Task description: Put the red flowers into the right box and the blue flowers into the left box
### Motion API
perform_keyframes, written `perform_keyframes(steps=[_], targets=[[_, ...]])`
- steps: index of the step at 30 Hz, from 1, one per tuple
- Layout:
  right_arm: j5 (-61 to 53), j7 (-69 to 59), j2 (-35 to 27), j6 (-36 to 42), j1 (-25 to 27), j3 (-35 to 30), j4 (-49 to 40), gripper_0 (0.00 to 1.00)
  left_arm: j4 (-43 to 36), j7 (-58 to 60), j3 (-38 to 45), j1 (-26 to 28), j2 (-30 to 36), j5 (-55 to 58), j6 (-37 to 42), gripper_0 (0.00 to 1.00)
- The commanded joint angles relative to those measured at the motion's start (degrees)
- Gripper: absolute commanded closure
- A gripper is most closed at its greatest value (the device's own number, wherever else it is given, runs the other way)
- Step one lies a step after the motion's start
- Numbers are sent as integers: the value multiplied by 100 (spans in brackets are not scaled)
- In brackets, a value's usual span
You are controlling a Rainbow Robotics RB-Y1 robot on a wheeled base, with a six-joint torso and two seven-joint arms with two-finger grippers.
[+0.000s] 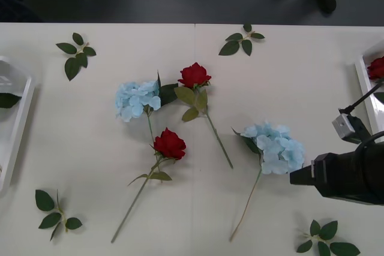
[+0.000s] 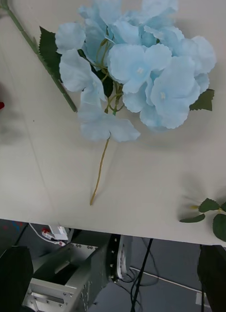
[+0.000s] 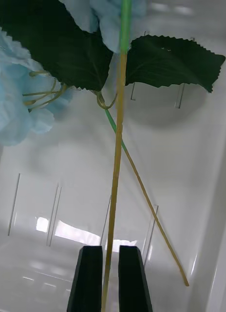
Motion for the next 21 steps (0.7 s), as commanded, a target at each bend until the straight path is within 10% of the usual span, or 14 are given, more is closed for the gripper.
perform_keyframes(steps=[1, 4, 21], targets=[[377, -173, 409, -91, 258, 38, -217, 0, -87, 76, 12, -33, 156, 60, -32, 45], [870, -437, 620, -127, 417, 319, -217, 0, -87, 76, -23, -15, 156, 315, -32, 0], [2988, -973, 1429, -127, 258, 1902, 354, 0, -1924, 1219, -348, 433, 156, 2257, 715, 0]])
